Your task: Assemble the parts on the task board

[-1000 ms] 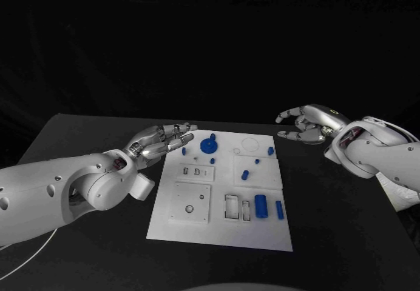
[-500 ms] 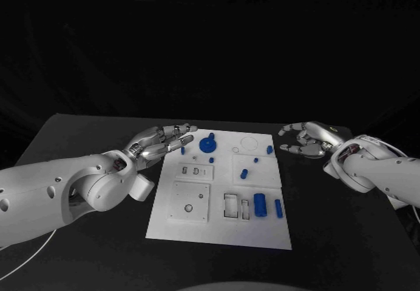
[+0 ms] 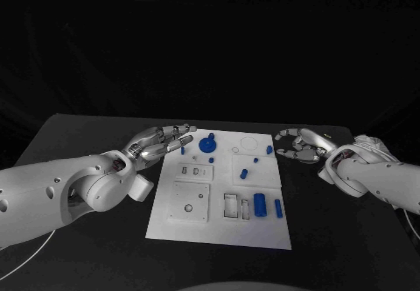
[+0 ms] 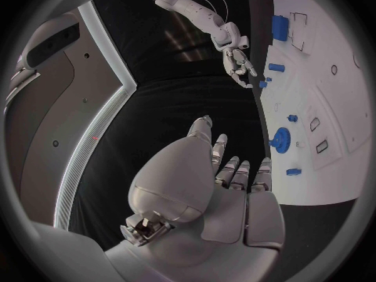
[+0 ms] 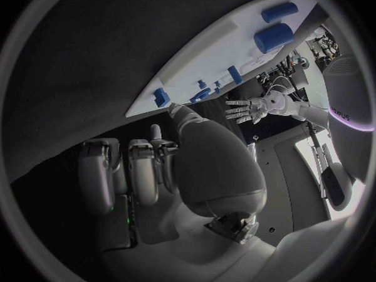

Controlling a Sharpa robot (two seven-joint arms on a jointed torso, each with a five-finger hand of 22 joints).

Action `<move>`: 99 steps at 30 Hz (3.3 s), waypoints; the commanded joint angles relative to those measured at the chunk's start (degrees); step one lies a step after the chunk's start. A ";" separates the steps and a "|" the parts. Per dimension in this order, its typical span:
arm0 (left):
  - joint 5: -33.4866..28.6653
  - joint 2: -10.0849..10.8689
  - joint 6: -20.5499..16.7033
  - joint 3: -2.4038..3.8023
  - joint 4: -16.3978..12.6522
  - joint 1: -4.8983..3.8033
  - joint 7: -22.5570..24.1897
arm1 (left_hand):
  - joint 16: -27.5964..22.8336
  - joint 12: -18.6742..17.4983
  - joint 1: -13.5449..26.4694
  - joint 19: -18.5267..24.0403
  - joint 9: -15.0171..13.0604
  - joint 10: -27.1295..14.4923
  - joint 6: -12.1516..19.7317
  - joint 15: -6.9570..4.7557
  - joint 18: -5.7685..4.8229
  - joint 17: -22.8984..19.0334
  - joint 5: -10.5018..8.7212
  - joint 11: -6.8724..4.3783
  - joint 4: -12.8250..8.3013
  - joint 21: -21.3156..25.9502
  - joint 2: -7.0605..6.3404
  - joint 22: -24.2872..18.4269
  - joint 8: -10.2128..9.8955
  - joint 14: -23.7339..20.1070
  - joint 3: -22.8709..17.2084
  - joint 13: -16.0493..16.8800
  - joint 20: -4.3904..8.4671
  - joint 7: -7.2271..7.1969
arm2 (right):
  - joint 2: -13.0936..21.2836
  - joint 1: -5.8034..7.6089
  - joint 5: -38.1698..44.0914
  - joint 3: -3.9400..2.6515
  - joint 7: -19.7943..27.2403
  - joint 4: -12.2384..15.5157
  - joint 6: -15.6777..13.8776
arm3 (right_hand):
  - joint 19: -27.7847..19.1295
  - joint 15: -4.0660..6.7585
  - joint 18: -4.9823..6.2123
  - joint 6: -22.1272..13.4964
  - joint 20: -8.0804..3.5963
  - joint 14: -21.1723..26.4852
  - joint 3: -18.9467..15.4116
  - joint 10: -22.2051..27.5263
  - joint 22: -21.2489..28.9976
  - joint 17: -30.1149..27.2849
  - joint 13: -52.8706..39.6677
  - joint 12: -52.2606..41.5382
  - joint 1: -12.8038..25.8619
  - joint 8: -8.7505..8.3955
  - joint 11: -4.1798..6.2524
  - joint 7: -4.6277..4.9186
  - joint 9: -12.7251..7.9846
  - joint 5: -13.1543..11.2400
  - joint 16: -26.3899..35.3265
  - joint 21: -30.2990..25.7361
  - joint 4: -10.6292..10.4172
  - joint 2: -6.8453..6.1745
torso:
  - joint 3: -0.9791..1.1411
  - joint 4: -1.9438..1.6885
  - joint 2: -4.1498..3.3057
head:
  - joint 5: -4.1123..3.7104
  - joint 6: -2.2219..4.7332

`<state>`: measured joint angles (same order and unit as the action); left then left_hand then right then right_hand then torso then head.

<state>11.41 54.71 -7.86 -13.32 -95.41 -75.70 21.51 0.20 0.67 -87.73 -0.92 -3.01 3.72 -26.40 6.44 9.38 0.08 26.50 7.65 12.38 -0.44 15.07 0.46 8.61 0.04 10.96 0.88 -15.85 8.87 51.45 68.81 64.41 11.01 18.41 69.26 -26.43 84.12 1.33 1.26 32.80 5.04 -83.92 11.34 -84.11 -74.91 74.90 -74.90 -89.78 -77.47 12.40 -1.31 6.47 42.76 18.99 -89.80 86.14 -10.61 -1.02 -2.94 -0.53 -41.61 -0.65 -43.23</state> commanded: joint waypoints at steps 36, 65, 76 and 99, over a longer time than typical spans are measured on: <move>0.80 0.33 2.59 0.03 -0.17 0.02 -1.52 | -0.20 0.42 -0.76 -0.06 -0.10 1.15 -0.38 0.77 0.92 -0.08 0.33 0.35 -0.57 -0.41 0.02 0.11 0.46 -0.04 -0.42 0.28 -0.49 0.51 | -3.62 -1.47 -5.00 -0.02 -2.17 -2.79 5.14 | -0.02 -0.67 0.49 -1.23 0.70 -6.08 2.19 -5.89 -12.76 15.10 -15.10 -0.22 -2.55 1.33 -0.72 0.40 -1.93 0.61 -0.20 -1.90 0.97 -0.05 | -0.01 0.00 -0.04 | 0.37 -0.10; 1.01 0.34 2.91 0.03 -0.22 0.02 -2.53 | -0.20 0.48 -0.78 -0.12 -0.09 1.49 -0.40 0.92 0.92 -0.08 0.37 0.52 -0.70 -0.45 0.01 0.13 0.52 -0.04 -0.52 0.34 -0.55 0.67 | -4.88 -1.53 -7.11 -0.04 -2.24 -4.03 4.66 | -0.36 -0.77 0.59 0.57 0.85 -6.08 3.13 -5.89 -12.64 15.10 -15.10 -0.22 -2.58 2.98 -0.76 0.40 -3.14 0.31 -0.20 -2.23 1.05 0.50 | 0.02 -0.01 0.03 | 0.41 -0.63; 1.04 0.29 3.01 0.03 -0.22 0.02 -2.69 | -0.20 0.48 -0.79 -0.14 -0.10 1.52 -0.43 0.96 0.92 -0.08 0.38 0.56 -0.75 -0.47 -0.01 0.15 0.54 -0.04 -0.54 0.35 -0.57 0.71 | -5.53 -1.53 -7.12 -0.04 -2.08 -4.57 4.86 | -0.36 -0.64 0.60 4.26 0.77 -6.08 3.29 -5.89 -12.64 15.10 -15.10 -0.22 -2.48 5.73 -0.59 0.17 -3.16 0.17 -0.20 -2.23 1.40 0.69 | 0.00 -0.01 0.01 | 0.58 -0.81; 1.10 0.61 2.88 0.02 -0.29 0.03 -3.01 | -0.20 0.48 -0.79 -0.14 -0.10 1.52 -0.43 0.96 0.92 -0.08 0.38 0.56 -0.75 -0.47 -0.01 0.15 0.54 -0.04 -0.54 0.35 -0.57 0.71 | -3.39 0.10 -10.85 -0.09 2.82 0.35 -1.24 | -0.58 -0.25 0.68 9.14 0.40 -6.08 3.50 -5.89 -12.54 15.10 -15.10 -0.22 -3.62 10.37 -0.24 -0.18 -1.61 0.35 -0.20 -2.48 2.95 1.67 | -0.05 -0.05 0.05 | 1.06 -1.07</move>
<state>12.27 55.38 -5.83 -13.33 -95.51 -75.66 18.30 0.21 0.89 -87.96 -1.13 -3.02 4.73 -26.40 7.01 9.39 0.07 26.50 8.26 11.91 -0.66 14.84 0.53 8.83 -0.10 10.49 1.14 -16.06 8.87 48.04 68.67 54.78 10.98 19.03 68.93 -25.83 83.91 0.92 1.26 41.53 5.62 -83.92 15.09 -84.14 -74.90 74.90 -74.91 -89.78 -81.11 22.54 -1.75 6.37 40.62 19.42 -89.80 83.86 -7.88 0.06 -2.94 -0.49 -41.52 0.49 -44.23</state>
